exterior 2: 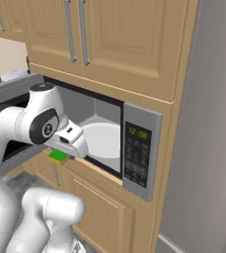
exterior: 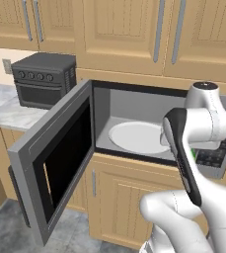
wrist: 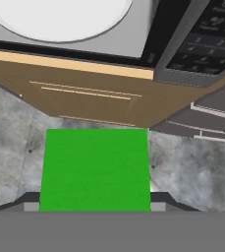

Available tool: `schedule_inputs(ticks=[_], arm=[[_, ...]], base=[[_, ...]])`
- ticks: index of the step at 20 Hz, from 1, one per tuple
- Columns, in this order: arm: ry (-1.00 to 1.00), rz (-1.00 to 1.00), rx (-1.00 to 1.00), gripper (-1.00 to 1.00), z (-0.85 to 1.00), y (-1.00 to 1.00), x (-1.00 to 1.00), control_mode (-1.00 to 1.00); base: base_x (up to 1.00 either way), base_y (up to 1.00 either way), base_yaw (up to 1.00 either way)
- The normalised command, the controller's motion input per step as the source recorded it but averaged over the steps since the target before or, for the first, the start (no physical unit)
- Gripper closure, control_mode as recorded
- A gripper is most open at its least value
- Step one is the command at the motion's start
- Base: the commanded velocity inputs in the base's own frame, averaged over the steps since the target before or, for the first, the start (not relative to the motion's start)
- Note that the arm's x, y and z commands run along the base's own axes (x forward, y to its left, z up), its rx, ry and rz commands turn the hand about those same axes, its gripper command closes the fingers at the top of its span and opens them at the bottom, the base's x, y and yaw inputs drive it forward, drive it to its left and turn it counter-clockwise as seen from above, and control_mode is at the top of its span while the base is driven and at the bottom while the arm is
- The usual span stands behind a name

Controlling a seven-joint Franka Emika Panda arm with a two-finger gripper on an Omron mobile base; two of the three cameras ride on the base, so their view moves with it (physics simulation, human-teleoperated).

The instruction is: Place the sponge inside the microwave to prepare for sanitizing.

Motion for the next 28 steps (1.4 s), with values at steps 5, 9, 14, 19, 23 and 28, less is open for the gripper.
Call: schedule_inputs(ticks=[5,9,14,19,23,28], arm=[[-0.17,-0.01,-0.03,1.00,-0.02,0.46,0.01,-1.00],[-0.25,-0.02,-0.07,1.00,-0.02,0.26,0.03,-1.00],[-0.15,-0.01,-0.05,1.00,0.00,0.02,0.07,-1.00],[-0.14,-0.02,-0.06,1.00,0.00,0.00,0.16,-1.00],[0.02,0.00,-0.07,1.00,0.00,0.00,0.13,-1.00],[0.05,-0.02,0.00,1.00,0.00,0.00,0.29,-1.00]], base=[[0.00,0.00,0.00],[0.00,0.00,0.00],[0.00,0.00,0.00],[0.00,0.00,0.00],[0.00,0.00,0.00],[0.00,0.00,0.00]])
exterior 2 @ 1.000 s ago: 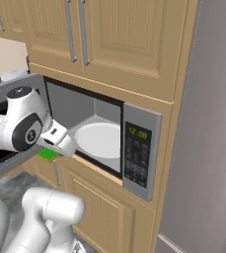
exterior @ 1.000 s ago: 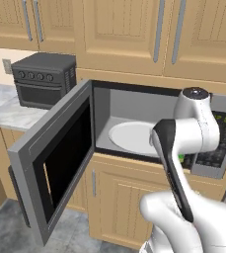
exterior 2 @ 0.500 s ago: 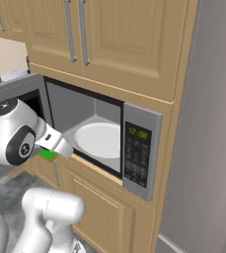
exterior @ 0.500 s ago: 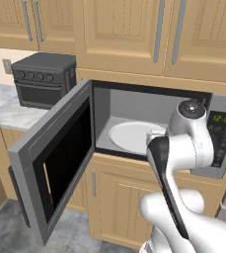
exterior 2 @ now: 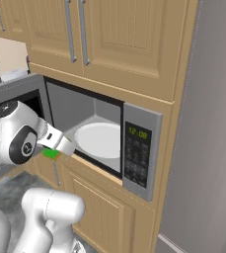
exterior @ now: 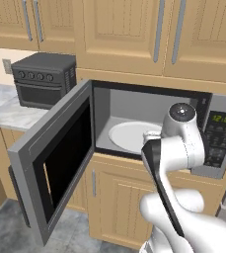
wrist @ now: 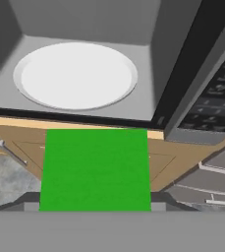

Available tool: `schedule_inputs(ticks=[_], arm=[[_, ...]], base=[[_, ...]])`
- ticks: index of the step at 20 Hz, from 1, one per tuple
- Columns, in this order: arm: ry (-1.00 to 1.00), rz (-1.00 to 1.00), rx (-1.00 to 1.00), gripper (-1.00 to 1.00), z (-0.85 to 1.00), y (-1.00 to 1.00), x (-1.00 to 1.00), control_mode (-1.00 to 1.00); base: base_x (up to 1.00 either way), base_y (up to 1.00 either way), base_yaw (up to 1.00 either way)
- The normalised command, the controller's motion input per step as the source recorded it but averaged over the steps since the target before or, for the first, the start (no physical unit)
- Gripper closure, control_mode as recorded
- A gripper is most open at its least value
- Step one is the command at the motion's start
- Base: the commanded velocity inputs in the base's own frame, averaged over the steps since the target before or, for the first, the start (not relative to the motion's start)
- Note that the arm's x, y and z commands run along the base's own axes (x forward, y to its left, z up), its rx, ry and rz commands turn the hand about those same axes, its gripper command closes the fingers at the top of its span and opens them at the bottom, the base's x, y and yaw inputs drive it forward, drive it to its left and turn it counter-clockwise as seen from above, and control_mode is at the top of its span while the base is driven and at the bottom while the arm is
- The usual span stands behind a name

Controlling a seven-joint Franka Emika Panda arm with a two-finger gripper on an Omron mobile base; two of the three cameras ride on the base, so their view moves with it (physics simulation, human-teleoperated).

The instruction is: Place the sponge inside the microwave to prepare for sanitizing.

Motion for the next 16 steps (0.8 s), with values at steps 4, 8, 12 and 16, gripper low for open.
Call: schedule_inputs(ticks=[4,8,12,16], arm=[[0.00,0.00,0.00,1.00,0.00,0.00,0.37,-1.00],[-0.08,0.00,-0.01,1.00,-0.29,0.00,0.38,-1.00],[-0.14,0.00,-0.04,1.00,-0.42,0.00,0.38,-1.00],[-0.18,0.00,-0.06,1.00,-0.49,0.00,0.37,-1.00]], base=[[0.00,0.00,0.00],[0.00,0.00,0.00],[0.00,0.00,0.00],[0.00,0.00,0.00]])
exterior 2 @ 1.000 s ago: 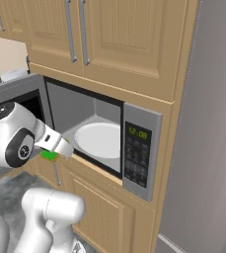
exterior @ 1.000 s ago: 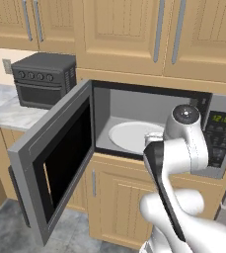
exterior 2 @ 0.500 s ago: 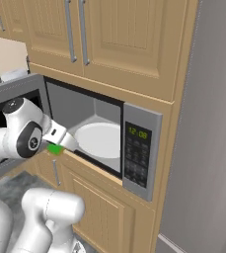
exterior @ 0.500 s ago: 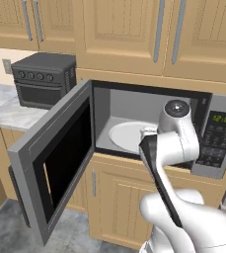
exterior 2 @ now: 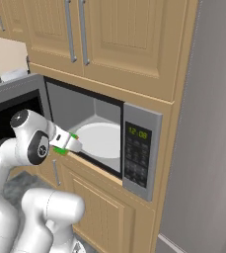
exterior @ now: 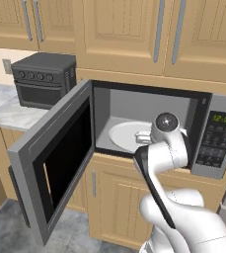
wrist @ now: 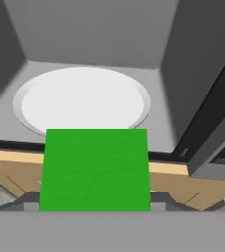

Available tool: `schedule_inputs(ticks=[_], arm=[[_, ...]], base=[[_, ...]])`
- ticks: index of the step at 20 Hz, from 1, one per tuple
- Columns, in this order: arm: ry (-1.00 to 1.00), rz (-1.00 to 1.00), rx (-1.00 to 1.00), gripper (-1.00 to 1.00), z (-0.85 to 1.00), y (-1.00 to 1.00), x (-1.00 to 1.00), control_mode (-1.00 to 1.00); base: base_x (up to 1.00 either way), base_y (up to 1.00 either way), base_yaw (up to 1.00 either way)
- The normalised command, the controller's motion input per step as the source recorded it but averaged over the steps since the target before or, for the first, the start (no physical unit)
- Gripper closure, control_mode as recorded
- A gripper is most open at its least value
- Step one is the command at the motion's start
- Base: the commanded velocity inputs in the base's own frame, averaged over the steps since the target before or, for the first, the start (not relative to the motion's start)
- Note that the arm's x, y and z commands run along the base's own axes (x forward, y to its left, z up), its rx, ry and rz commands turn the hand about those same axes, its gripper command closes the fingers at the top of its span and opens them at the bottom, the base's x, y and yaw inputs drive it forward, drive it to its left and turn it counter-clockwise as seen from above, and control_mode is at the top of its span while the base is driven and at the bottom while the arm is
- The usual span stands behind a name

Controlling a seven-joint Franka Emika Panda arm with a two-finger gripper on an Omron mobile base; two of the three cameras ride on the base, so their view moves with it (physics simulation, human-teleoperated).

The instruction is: Place the sponge inside the microwave to prepare for sanitizing.

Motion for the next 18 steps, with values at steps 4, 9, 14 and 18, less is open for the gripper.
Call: schedule_inputs(ticks=[4,9,14,18], arm=[[-0.02,0.00,-0.01,1.00,-0.08,0.00,0.20,-1.00],[0.01,0.00,0.00,1.00,0.00,0.00,0.21,-1.00],[0.01,0.00,0.00,1.00,0.01,-0.01,0.25,-1.00],[0.02,0.00,0.00,1.00,0.08,0.00,0.11,-1.00]], base=[[0.00,0.00,0.00],[0.00,0.00,0.00],[0.00,0.00,0.00],[0.00,0.00,0.00]])
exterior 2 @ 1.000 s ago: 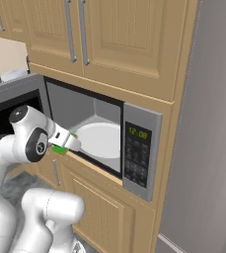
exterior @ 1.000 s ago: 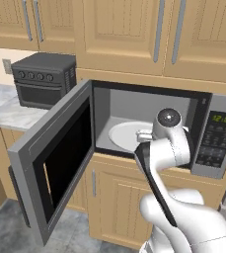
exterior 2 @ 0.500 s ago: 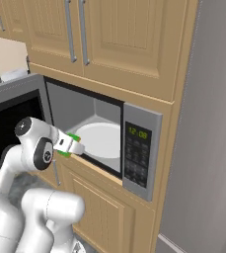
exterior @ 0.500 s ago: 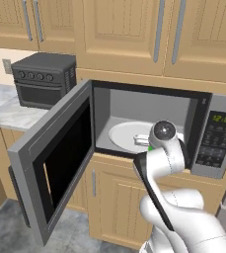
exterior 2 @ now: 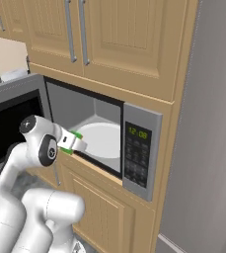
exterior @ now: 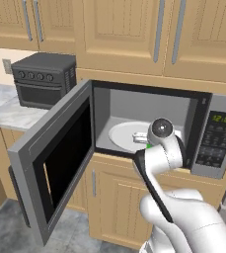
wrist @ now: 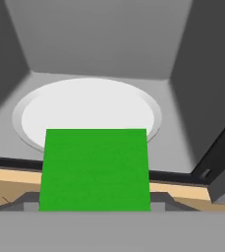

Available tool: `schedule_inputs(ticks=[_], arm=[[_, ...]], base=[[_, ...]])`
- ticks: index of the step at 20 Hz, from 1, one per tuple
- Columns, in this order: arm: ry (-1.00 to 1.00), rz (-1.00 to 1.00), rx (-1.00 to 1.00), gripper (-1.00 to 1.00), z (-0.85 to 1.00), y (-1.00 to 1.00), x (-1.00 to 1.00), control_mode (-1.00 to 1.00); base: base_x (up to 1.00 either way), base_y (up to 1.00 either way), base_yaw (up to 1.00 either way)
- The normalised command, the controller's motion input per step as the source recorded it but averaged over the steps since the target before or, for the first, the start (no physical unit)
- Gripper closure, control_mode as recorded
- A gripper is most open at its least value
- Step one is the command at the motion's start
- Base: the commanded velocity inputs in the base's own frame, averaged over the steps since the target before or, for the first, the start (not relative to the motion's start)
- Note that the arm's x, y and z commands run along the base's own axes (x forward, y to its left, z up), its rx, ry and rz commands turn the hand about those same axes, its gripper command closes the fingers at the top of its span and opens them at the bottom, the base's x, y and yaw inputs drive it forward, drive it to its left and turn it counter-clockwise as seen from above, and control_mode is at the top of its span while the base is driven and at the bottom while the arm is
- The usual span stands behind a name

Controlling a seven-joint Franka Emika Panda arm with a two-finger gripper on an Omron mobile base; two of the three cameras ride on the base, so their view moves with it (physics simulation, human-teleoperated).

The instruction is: Place the sponge inside the microwave to prepare for sanitizing.

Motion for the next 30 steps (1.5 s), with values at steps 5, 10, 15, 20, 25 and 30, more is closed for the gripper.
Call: schedule_inputs(ticks=[5,10,15,20,25,30], arm=[[0.01,0.00,0.00,1.00,0.01,-0.11,0.20,-1.00],[0.00,0.00,-0.02,1.00,-0.09,-0.15,0.33,-1.00],[0.00,0.00,-0.02,1.00,-0.09,-0.18,0.44,-1.00],[0.00,0.00,0.00,1.00,-0.15,-0.03,0.46,-1.00],[0.00,0.00,0.00,1.00,-0.07,0.00,0.40,-1.00],[0.00,0.00,0.00,1.00,-0.11,0.00,0.13,-1.00]], base=[[0.00,0.00,0.00],[0.00,0.00,0.00],[0.00,0.00,0.00],[0.00,0.00,0.00],[0.00,0.00,0.00],[0.00,0.00,0.00]])
